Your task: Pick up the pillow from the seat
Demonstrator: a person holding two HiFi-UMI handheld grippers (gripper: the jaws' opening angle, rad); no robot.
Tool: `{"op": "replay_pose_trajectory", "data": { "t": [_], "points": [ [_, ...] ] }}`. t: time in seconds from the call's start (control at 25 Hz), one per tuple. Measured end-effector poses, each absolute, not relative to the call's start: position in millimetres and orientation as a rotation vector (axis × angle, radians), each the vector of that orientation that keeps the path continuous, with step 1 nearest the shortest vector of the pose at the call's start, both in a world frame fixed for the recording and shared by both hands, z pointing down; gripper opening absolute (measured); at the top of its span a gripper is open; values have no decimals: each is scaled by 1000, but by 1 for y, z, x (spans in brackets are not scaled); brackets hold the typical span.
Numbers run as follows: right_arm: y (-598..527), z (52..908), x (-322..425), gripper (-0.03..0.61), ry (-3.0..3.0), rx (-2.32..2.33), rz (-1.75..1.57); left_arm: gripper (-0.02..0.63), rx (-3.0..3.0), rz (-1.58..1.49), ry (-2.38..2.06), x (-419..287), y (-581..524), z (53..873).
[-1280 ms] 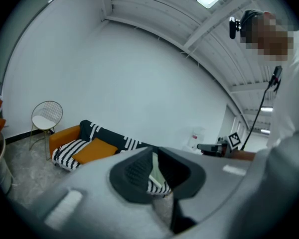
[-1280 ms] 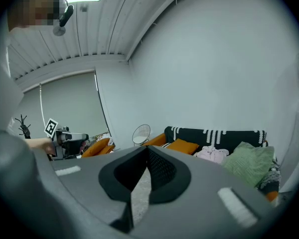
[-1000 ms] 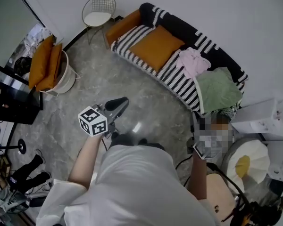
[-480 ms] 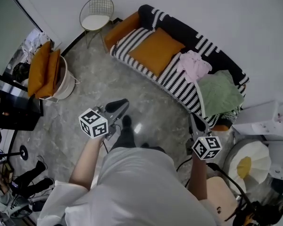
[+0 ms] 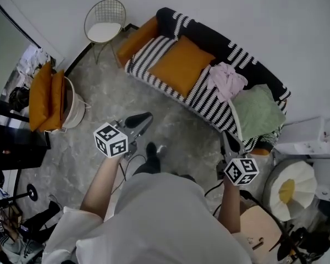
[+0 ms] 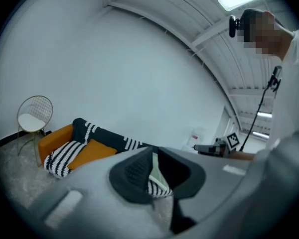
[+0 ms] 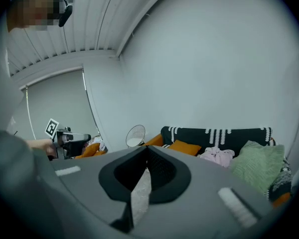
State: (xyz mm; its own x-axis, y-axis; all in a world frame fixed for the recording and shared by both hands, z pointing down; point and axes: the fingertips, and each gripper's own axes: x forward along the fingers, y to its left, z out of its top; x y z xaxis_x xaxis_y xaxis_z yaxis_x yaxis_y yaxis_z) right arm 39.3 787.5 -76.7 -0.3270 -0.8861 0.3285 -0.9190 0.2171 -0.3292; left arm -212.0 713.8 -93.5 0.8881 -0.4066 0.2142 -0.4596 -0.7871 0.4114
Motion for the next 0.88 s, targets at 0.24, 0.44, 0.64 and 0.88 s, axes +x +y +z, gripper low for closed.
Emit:
{"op": "replay_pose_trajectory", "data": {
  "t": [0.24, 0.44, 0.64, 0.88],
  "points": [
    [744, -77, 9, 3, -2343, 1827, 750, 30, 2582, 183, -554, -236, 662, -87],
    [710, -74, -16, 3, -2302, 1860, 764, 29, 2574, 189, -510, -258, 621, -81],
    [680, -73, -36, 3, -2276, 1891, 762, 29, 2579, 196, -468, -274, 587, -77],
    [654, -74, -50, 3, -2264, 1890, 752, 29, 2577, 199, -444, -281, 562, -76]
  ]
}}
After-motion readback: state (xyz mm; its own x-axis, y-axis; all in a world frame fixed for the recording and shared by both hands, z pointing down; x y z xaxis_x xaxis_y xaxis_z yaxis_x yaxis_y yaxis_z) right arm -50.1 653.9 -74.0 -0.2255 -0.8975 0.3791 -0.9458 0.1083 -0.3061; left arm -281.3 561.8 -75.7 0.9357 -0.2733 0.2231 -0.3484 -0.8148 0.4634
